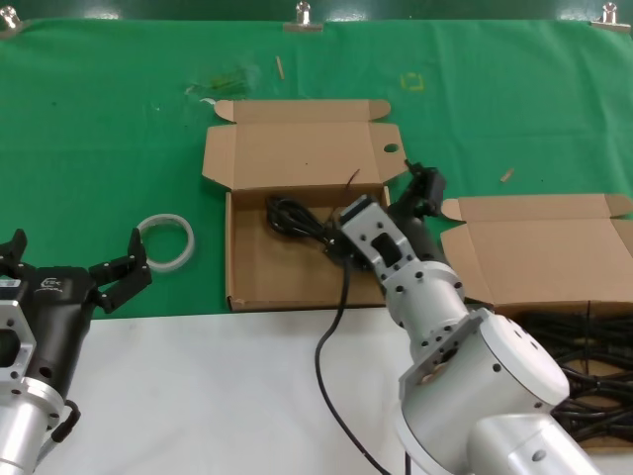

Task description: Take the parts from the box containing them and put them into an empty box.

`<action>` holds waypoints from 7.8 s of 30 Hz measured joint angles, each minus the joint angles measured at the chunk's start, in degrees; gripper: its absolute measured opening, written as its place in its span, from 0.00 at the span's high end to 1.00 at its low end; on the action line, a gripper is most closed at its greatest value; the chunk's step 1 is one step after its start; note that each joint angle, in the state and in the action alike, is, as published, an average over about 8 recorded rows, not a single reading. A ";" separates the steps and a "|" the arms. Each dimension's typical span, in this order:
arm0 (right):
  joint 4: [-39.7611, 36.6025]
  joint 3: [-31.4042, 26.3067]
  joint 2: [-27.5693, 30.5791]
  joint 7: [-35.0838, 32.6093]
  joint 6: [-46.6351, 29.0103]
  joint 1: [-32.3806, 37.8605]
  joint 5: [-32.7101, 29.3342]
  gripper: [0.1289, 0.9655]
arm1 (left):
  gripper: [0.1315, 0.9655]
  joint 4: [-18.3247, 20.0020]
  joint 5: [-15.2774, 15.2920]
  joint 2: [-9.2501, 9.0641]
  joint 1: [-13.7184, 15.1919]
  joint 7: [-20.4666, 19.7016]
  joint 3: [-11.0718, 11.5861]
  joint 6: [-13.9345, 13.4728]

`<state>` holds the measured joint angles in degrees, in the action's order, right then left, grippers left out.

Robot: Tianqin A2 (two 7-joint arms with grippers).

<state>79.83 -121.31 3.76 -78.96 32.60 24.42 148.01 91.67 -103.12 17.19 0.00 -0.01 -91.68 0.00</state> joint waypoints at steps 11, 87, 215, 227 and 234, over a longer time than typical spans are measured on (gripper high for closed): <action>2.10 5.26 0.00 14.10 -5.82 -4.33 -7.99 0.06 | 0.00 0.00 -0.01 0.00 0.00 0.00 0.00 0.00; 11.36 28.43 0.00 75.74 -31.27 -23.42 -43.04 0.00 | 0.00 0.00 -0.01 0.00 0.00 0.01 0.00 0.00; 11.36 28.43 0.00 75.74 -31.27 -23.42 -43.04 0.00 | 0.00 0.00 -0.01 0.00 0.00 0.01 0.00 0.00; 11.36 28.43 0.00 75.74 -31.27 -23.42 -43.04 0.00 | 0.00 0.00 -0.01 0.00 0.00 0.01 0.00 0.00; 11.36 28.43 0.00 75.74 -31.27 -23.42 -43.04 0.00 | 0.00 0.00 -0.01 0.00 0.00 0.01 0.00 0.00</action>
<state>91.19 -92.88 3.76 -3.22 1.33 1.00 104.97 91.67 -103.13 17.19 0.00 0.00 -91.67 0.00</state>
